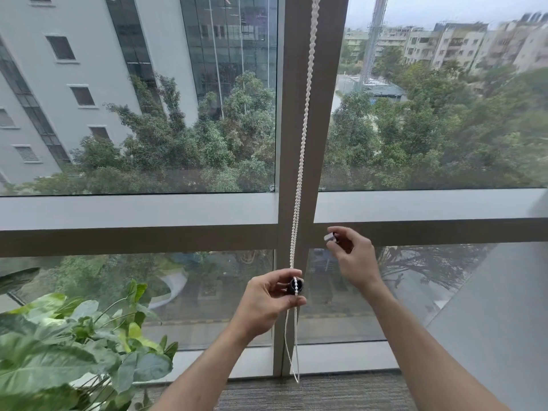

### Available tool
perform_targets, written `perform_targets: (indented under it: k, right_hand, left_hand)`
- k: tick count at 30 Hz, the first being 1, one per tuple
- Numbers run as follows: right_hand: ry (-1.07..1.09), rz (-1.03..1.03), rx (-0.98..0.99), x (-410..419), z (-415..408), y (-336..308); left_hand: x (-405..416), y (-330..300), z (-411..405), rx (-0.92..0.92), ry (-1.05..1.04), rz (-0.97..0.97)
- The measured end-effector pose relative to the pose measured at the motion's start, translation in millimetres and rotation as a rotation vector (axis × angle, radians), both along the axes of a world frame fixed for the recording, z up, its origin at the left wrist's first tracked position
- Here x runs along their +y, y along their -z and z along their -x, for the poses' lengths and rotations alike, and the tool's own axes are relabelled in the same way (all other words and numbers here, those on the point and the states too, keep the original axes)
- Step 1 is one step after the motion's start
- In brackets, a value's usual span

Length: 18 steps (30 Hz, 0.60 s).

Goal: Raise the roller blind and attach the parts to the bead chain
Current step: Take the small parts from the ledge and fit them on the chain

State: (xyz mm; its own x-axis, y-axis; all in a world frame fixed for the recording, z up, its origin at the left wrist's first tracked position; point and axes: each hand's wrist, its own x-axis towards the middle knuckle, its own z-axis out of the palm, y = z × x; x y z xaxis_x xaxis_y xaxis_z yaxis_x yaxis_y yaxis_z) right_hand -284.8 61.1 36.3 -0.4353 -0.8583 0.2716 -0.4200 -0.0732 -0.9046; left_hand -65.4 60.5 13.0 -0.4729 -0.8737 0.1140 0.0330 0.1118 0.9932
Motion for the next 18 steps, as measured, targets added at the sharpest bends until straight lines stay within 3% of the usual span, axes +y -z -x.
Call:
perform_targets:
  k: [6,18]
  right_hand:
    - [-0.32,0.085,0.079,42.0,-43.2,-7.1]
    - [-0.396,0.126,0.421,57.7,-62.4,-18.2]
  left_hand:
    - [-3.5,-4.7,-3.3,0.013,0.029,-0.022]
    - [-5.0,-9.1,-11.8,0.08,0.119,0.012]
